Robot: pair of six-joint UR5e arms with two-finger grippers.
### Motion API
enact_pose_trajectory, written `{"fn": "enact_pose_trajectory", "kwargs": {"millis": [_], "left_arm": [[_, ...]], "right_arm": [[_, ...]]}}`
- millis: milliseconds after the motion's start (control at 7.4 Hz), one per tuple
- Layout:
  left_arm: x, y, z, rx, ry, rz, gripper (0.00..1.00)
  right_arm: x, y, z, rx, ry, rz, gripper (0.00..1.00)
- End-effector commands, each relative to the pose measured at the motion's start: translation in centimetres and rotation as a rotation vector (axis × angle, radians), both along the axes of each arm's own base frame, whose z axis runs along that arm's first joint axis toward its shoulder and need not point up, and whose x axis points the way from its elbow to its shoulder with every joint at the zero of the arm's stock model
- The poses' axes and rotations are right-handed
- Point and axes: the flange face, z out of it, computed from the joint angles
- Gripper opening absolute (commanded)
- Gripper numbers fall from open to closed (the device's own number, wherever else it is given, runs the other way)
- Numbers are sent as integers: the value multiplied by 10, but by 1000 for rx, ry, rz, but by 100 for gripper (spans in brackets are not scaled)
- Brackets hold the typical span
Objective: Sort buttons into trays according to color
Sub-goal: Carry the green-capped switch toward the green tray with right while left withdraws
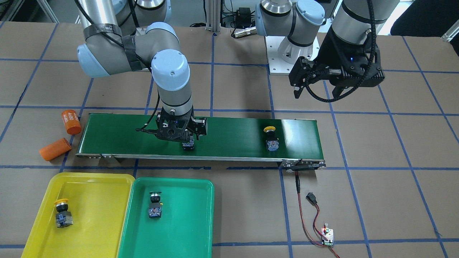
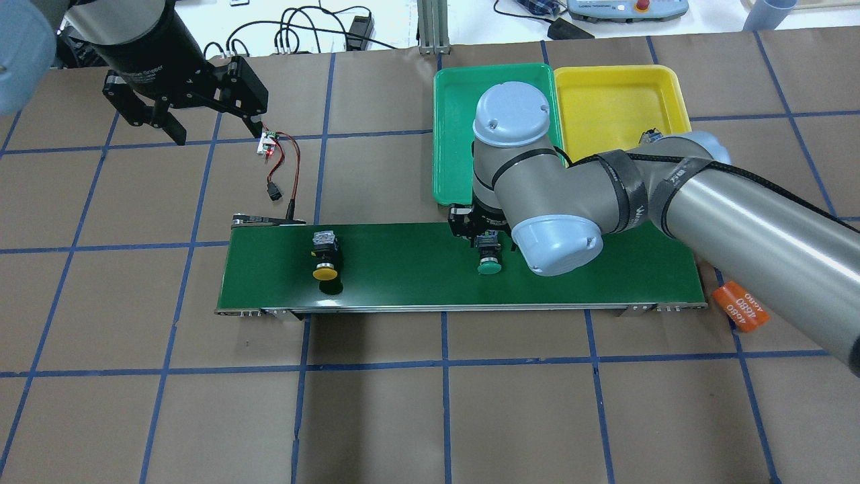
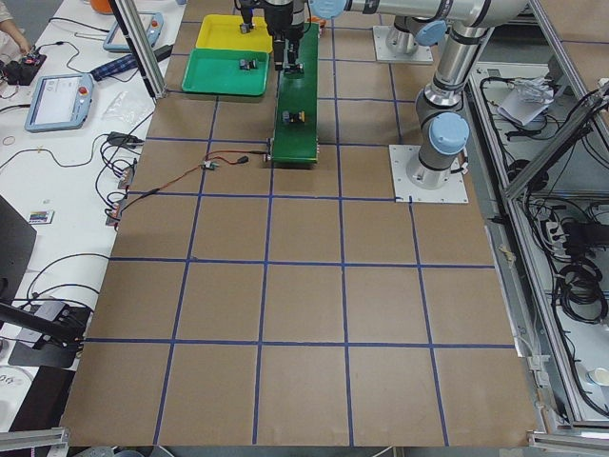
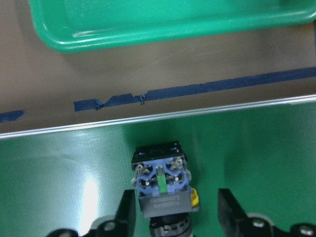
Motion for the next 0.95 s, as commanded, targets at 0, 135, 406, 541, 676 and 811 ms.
{"fn": "enact_pose_trajectory", "kwargs": {"millis": [0, 135, 406, 541, 676, 811], "left_arm": [[2, -20, 9, -17, -15, -10, 100], [3, -19, 9, -21, -63, 0, 100], [4, -20, 0, -9, -57, 0, 100], [6, -23, 1, -12, -51, 4, 100], [7, -21, -2, -4, -52, -13, 100], [7, -18, 3, -13, -47, -13, 100]], "right_arm": [[-1, 0, -1, 3, 2, 4, 0], [-4, -3, 4, -8, 3, -1, 0], [-17, -20, 37, -61, 22, -12, 0], [-19, -34, 59, -84, 19, -22, 0], [-26, -55, 78, -130, 12, -40, 0], [-32, -80, 79, -152, 10, -16, 0]]}}
